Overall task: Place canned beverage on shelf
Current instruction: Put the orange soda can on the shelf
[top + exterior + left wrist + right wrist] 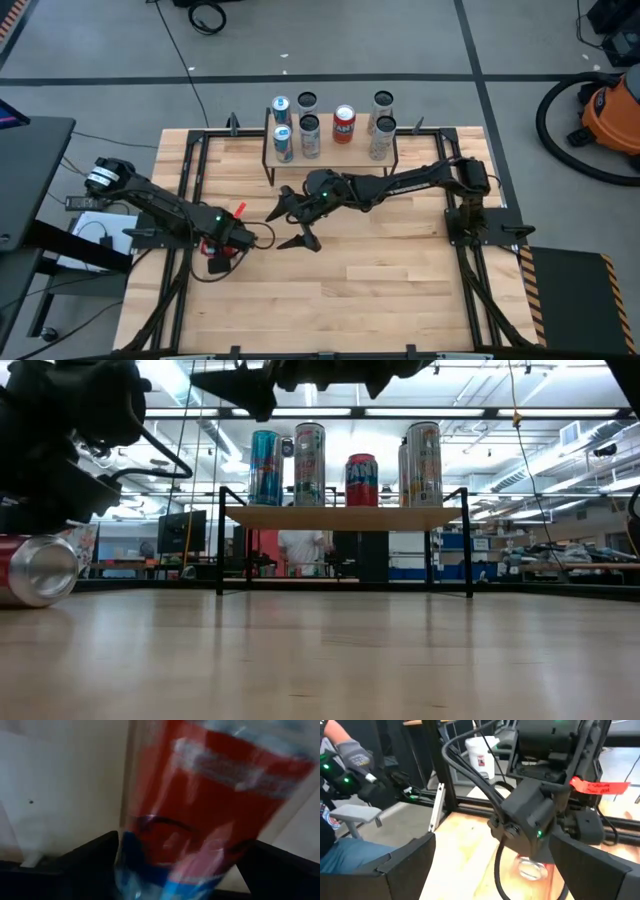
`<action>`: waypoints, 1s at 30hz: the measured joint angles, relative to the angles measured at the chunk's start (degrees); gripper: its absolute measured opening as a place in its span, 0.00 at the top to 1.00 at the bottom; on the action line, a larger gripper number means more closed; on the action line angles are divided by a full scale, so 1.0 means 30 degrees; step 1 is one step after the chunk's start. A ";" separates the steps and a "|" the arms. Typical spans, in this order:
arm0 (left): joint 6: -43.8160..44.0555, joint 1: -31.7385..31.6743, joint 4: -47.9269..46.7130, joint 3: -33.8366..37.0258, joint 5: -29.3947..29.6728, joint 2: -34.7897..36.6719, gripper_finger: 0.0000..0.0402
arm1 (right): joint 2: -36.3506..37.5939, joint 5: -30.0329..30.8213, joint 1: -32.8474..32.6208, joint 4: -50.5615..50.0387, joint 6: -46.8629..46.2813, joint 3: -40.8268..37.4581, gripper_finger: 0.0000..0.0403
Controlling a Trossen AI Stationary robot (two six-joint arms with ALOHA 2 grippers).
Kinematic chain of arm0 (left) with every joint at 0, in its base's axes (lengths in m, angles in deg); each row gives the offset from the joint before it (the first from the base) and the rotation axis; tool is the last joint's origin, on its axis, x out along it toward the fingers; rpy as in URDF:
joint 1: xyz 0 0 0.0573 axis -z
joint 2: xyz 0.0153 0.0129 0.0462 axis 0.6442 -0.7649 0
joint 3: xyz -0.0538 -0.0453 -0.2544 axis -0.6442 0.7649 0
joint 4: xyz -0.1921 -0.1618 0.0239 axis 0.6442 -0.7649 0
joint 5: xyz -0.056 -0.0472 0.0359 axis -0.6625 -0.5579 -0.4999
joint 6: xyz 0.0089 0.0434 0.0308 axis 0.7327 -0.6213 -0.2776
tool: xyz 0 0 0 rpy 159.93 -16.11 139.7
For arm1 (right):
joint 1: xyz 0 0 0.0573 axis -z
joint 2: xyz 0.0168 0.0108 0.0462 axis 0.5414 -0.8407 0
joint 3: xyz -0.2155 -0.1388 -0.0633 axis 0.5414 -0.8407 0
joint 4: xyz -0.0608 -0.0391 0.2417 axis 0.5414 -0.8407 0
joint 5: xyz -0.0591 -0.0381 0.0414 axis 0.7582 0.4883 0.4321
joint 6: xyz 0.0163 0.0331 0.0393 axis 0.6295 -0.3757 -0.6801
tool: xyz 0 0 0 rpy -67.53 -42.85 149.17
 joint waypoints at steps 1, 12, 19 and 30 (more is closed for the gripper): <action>0.0000 0.0000 -0.0018 0.0006 -0.0073 0.0001 0.03 | 0.0066 -0.0014 0.0004 -0.0155 0.0000 0.0000 0.01; -0.0711 0.0512 -0.1739 -0.0321 -0.0117 0.0029 0.03 | 0.0460 -0.0512 0.0022 -0.0309 0.0415 -0.0007 0.01; -0.1166 0.0546 0.0529 -0.0292 0.0004 0.0029 0.03 | 0.0458 -0.0505 0.0029 -0.0323 0.0281 -0.0007 0.01; -0.1013 0.0546 0.1543 -0.0292 0.0033 0.0029 0.03 | 0.0444 -0.0498 -0.0054 -0.0327 0.0262 -0.0007 0.01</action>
